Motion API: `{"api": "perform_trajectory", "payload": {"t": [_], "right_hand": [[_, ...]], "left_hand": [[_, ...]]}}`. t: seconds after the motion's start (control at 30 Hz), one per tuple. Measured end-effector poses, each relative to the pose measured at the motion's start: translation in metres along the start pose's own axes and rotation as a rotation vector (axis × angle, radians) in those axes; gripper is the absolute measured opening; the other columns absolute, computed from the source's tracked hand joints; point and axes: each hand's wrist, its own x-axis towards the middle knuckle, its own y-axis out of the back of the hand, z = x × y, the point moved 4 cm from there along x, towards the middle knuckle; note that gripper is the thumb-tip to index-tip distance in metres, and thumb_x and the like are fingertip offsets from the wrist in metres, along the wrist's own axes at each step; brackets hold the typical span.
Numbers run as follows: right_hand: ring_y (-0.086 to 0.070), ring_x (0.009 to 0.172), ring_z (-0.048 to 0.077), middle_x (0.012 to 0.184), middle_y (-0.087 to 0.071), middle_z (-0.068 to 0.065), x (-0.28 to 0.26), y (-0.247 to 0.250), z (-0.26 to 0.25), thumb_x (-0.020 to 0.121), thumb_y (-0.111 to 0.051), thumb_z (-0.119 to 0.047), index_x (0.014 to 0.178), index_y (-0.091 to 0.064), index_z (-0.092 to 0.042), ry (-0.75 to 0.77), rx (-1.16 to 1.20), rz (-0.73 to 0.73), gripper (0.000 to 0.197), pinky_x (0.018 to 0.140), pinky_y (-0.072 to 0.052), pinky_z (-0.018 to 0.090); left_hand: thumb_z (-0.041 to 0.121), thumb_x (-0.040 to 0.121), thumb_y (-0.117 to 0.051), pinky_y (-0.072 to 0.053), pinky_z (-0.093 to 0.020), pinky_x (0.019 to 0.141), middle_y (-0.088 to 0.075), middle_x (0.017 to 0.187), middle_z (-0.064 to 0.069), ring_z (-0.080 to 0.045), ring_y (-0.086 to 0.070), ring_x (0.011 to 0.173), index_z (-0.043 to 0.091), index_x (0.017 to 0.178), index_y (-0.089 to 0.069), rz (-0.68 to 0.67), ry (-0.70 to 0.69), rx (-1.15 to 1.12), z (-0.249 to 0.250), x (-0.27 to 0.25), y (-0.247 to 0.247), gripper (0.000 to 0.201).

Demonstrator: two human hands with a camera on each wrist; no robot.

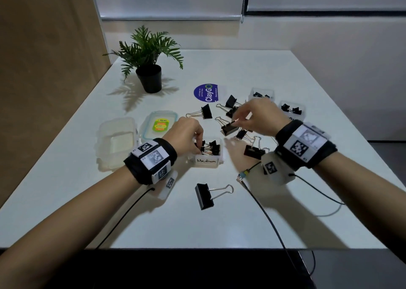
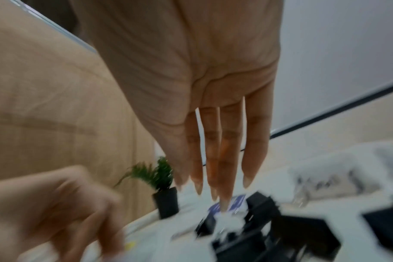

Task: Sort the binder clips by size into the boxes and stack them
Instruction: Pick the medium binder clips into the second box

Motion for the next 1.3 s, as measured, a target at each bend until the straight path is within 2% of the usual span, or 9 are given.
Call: {"api": "perform_trajectory", "payload": {"t": [0.13, 0.2, 0.27, 0.5, 0.63, 0.77, 0.93, 1.1, 1.3], "right_hand": [[-0.066, 0.067, -0.002, 0.075, -0.072, -0.01, -0.003, 0.013, 0.029, 0.086, -0.067, -0.014, 0.095, -0.075, -0.021, -0.086, -0.011, -0.151, 0.014, 0.072, -0.056, 0.029], [-0.065, 0.059, -0.005, 0.073, -0.072, -0.009, -0.007, 0.01, 0.039, 0.086, -0.068, -0.012, 0.093, -0.075, -0.019, -0.131, -0.002, -0.237, 0.012, 0.064, -0.056, 0.023], [-0.068, 0.064, 0.003, 0.076, -0.073, -0.002, -0.011, 0.006, 0.045, 0.085, -0.068, -0.011, 0.091, -0.074, -0.015, -0.17, -0.044, -0.291, 0.009, 0.057, -0.054, 0.02], [-0.073, 0.07, 0.018, 0.075, -0.074, 0.006, -0.014, -0.021, 0.053, 0.089, -0.061, -0.009, 0.091, -0.072, -0.004, -0.278, -0.097, -0.415, 0.012, 0.063, -0.061, 0.029], [-0.07, 0.064, 0.012, 0.07, -0.072, 0.002, -0.006, -0.025, 0.047, 0.088, -0.064, -0.011, 0.089, -0.07, -0.007, -0.248, -0.004, -0.308, 0.007, 0.052, -0.054, 0.021], [-0.062, 0.081, 0.014, 0.084, -0.068, 0.0, 0.013, -0.022, 0.039, 0.08, -0.075, -0.026, 0.087, -0.069, -0.012, -0.115, -0.099, -0.111, 0.017, 0.07, -0.05, 0.026], [-0.06, 0.086, 0.019, 0.09, -0.065, 0.001, 0.029, -0.038, 0.019, 0.076, -0.077, -0.038, 0.092, -0.066, -0.015, -0.074, -0.093, -0.119, 0.03, 0.074, -0.053, 0.033], [-0.061, 0.097, 0.027, 0.105, -0.064, 0.005, 0.038, -0.043, 0.012, 0.078, -0.071, -0.027, 0.097, -0.065, -0.017, -0.116, -0.272, -0.141, 0.022, 0.073, -0.05, 0.033], [-0.064, 0.088, 0.024, 0.102, -0.067, 0.007, 0.035, -0.043, 0.022, 0.077, -0.072, -0.032, 0.1, -0.068, -0.014, -0.2, -0.262, -0.215, 0.029, 0.072, -0.053, 0.031]], "left_hand": [[0.002, 0.055, -0.079, -0.052, -0.038, 0.072, -0.069, 0.076, -0.007, -0.023, -0.062, 0.078, 0.014, 0.06, -0.068, 0.015, 0.006, -0.044, -0.001, -0.001, 0.0, 0.016], [0.001, 0.055, -0.077, -0.054, -0.039, 0.07, -0.069, 0.073, -0.007, -0.023, -0.063, 0.078, 0.015, 0.059, -0.068, 0.019, 0.002, -0.062, -0.002, -0.002, -0.001, 0.017], [0.001, 0.055, -0.075, -0.054, -0.039, 0.07, -0.069, 0.072, -0.006, -0.023, -0.063, 0.078, 0.016, 0.059, -0.067, 0.029, 0.001, -0.061, -0.002, -0.002, -0.002, 0.017], [0.002, 0.056, -0.077, -0.054, -0.039, 0.069, -0.069, 0.071, -0.005, -0.022, -0.063, 0.076, 0.014, 0.062, -0.069, 0.039, 0.003, -0.072, -0.006, -0.005, -0.005, 0.015], [0.003, 0.057, -0.078, -0.054, -0.039, 0.069, -0.069, 0.073, -0.005, -0.023, -0.063, 0.077, 0.014, 0.062, -0.069, 0.04, 0.012, -0.07, -0.007, -0.005, -0.005, 0.015], [0.003, 0.057, -0.078, -0.054, -0.039, 0.069, -0.069, 0.073, -0.005, -0.022, -0.062, 0.077, 0.016, 0.06, -0.068, 0.044, 0.017, -0.077, -0.007, -0.006, -0.004, 0.018], [0.004, 0.056, -0.08, -0.054, -0.039, 0.07, -0.07, 0.074, -0.004, -0.02, -0.063, 0.081, 0.012, 0.064, -0.07, 0.049, 0.019, -0.1, -0.008, -0.007, -0.005, 0.015], [0.003, 0.058, -0.079, -0.054, -0.037, 0.07, -0.071, 0.082, -0.005, -0.019, -0.063, 0.083, 0.011, 0.064, -0.071, 0.064, 0.011, -0.117, -0.009, -0.009, -0.005, 0.014], [0.004, 0.057, -0.08, -0.054, -0.037, 0.07, -0.07, 0.078, -0.004, -0.019, -0.063, 0.081, 0.011, 0.065, -0.07, 0.06, 0.006, -0.135, -0.01, -0.008, -0.005, 0.014]]}}
